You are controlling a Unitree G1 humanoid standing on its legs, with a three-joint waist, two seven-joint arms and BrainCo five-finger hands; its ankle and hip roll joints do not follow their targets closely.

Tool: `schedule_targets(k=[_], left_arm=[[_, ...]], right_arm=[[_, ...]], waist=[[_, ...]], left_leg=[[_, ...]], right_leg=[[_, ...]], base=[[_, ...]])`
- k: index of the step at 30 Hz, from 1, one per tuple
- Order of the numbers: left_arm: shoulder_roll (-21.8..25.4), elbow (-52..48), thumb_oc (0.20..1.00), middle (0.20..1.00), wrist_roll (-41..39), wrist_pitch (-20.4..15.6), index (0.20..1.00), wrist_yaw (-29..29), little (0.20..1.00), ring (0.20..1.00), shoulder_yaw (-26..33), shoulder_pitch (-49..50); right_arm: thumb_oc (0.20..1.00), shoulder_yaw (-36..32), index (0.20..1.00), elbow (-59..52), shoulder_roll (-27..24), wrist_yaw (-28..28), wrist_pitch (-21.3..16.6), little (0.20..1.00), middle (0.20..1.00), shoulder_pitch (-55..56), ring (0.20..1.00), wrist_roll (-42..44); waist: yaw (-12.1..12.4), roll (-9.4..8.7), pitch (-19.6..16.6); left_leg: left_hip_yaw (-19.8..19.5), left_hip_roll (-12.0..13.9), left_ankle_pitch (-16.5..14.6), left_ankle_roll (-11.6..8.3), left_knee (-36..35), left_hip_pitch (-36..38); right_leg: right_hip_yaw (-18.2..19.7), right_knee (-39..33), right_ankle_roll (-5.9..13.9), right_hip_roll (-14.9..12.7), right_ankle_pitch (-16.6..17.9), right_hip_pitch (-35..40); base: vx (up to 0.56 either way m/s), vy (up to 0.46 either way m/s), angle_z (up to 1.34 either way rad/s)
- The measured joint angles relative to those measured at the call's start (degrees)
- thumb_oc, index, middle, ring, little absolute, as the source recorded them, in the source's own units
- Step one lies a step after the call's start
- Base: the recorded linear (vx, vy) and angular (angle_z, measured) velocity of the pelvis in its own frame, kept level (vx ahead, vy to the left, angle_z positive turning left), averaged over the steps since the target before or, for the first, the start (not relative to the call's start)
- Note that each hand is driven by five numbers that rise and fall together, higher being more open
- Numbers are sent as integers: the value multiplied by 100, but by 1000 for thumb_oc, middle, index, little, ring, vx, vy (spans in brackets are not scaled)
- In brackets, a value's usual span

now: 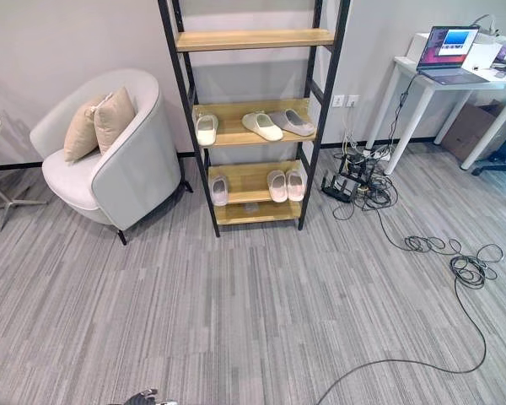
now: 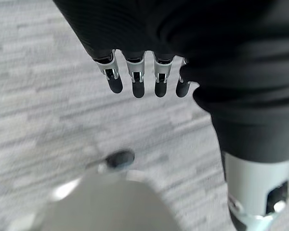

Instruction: Arrange the slippers neatly on the shoe rack.

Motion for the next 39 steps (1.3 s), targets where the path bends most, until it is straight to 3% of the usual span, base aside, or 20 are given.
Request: schedule_targets(k=[3,7,11,15,16,17,19,20,22,23,24,25,27,29,30,31,34,35,37,39], left_arm=[[79,-59,1000,1000,-59,0,1000,7,1000,1000,-184,-46],[167,-133,1000,1000,176,31,1000,90,1000,1000,-824,-358],[130,-723,1000,1000,164,-27,1000,131,1000,1000,-904,-571],[67,-696,1000,1000,105,-77,1000,133,1000,1000,-661,-872],[143,-709,1000,1000,120,-132,1000,149,1000,1000,-654,-983],[160,-631,1000,1000,124,-130,1000,150,1000,1000,-547,-952],[228,-263,1000,1000,158,-147,1000,170,1000,1000,-513,-828],[221,-174,1000,1000,157,-128,1000,187,1000,1000,-334,-773],[272,293,1000,1000,178,-95,1000,212,1000,1000,-7,-557],[281,600,1000,1000,222,21,1000,213,1000,1000,131,-463],[247,601,1000,1000,307,24,1000,206,1000,1000,90,-395],[358,453,1000,1000,346,63,1000,207,1000,1000,-169,-361],[337,222,1000,1000,347,50,1000,199,1000,1000,-396,-571],[390,-65,1000,1000,342,16,1000,219,1000,1000,-575,-916],[351,-179,1000,1000,336,17,1000,258,1000,1000,-573,-1080],[277,-177,1000,1000,335,11,1000,259,1000,1000,-567,-1109],[247,-172,1000,1000,335,0,1000,266,1000,1000,-538,-1075],[238,-112,1000,1000,337,20,1000,268,1000,1000,-552,-974],[277,199,1000,1000,347,56,1000,257,1000,1000,-551,-589],[151,266,1000,1000,351,64,1000,210,1000,1000,-521,-415]], right_arm=[[1000,149,1000,-159,349,-24,1,1000,1000,-79,1000,-37],[1000,460,1000,-264,70,-49,4,1000,1000,-342,1000,-379],[1000,583,1000,-199,23,-44,0,1000,1000,-388,1000,-636],[1000,635,1000,-99,87,-48,13,1000,1000,-434,1000,-825],[1000,759,1000,82,81,-48,83,1000,1000,-648,1000,-943],[1000,763,1000,87,76,-49,70,1000,1000,-783,1000,-978],[1000,818,1000,69,63,-54,71,1000,1000,-1112,1000,-1012],[1000,825,1000,8,44,-53,3,1000,1000,-1243,1000,-1014],[1000,786,1000,67,46,-54,-35,1000,1000,-1241,1000,-1014],[1000,730,1000,332,57,-68,-38,1000,1000,-1075,1000,-1015],[1000,736,1000,300,-53,-77,-38,1000,1000,-912,1000,-1015],[1000,756,1000,219,129,-68,-1,1000,1000,-603,1000,-1016],[1000,859,1000,-4,212,-17,9,1000,1000,-381,1000,-1013],[1000,903,1000,-409,156,-49,12,1000,1000,-460,1000,-1008],[1000,849,1000,-666,101,-33,-17,1000,1000,-604,1000,-1017],[1000,824,1000,-836,114,-34,-87,1000,1000,-644,1000,-1018],[1000,825,1000,-796,104,-8,-117,1000,1000,-632,1000,-1016],[1000,820,1000,-778,149,6,-106,1000,1000,-633,1000,-1019],[1000,829,1000,-684,207,11,-101,1000,1000,-560,1000,-1021],[1000,824,1000,-606,136,3,-52,1000,1000,-485,1000,-1028]], waist=[[10,-53,128],[-156,1,226],[-156,42,385],[42,-295,779],[158,-304,889],[140,-277,881],[192,-144,863],[234,-144,906],[299,-460,705],[226,-560,391],[194,-402,269],[181,-474,135],[192,-566,61],[178,-601,76],[128,-396,251],[132,-166,359],[-65,-159,299],[-118,-209,374],[-202,-348,298],[-120,-187,321]], left_leg=[[-2,21,3,-32,-6,-4],[-32,77,29,-110,53,-99],[-41,217,-42,-381,280,-155],[82,174,161,-814,3803,-2253],[432,323,119,-693,3344,-2638],[470,342,214,-638,2334,-2587],[134,341,446,-731,196,-2371],[95,305,523,-602,114,-2333],[201,-160,586,-302,731,-2020],[500,-533,410,309,968,-1647],[526,-512,366,627,758,-1359],[408,-466,221,963,180,-726],[161,-486,-9,958,215,-495],[79,-485,-174,898,397,-431],[-56,-335,-546,1091,665,-185],[-171,-198,-795,974,659,239],[-490,-75,-1025,596,336,756],[-533,41,-1112,389,308,989],[-518,297,-1366,-43,352,1466],[-427,609,-1279,-493,1067,1473]], right_leg=[[-4,-24,7,12,-23,-12],[-31,-25,18,67,-69,-56],[-34,106,-198,205,-224,-100],[-6,164,-570,-19,-251,-184],[63,51,-302,4,-224,-86],[103,-4,-266,49,-249,2],[446,5,-84,333,-365,196],[528,1,-67,415,-376,332],[582,8,336,210,-774,691],[521,348,459,173,-850,763],[489,681,460,350,-851,716],[458,1814,496,359,-1057,436],[347,3101,610,-181,-1368,-283],[371,4518,812,-746,-1073,-1331],[375,5418,736,-869,-626,-1905],[353,6010,633,-897,-589,-2322],[576,3968,558,-878,-596,-2813],[669,2897,348,-731,-288,-2935],[909,1341,356,-251,666,-2608],[940,1347,-79,89,790,-2152]], base=[[28,-118,0],[61,-249,6],[31,-189,1],[133,-92,-2],[409,108,-6],[324,93,-47],[324,145,-82],[530,273,-109],[516,304,-74],[369,271,-24],[358,283,-6],[294,277,9],[251,286,31],[355,242,33],[378,127,9],[390,45,18],[274,-32,61],[333,-113,61],[247,-111,66],[254,-216,38]])
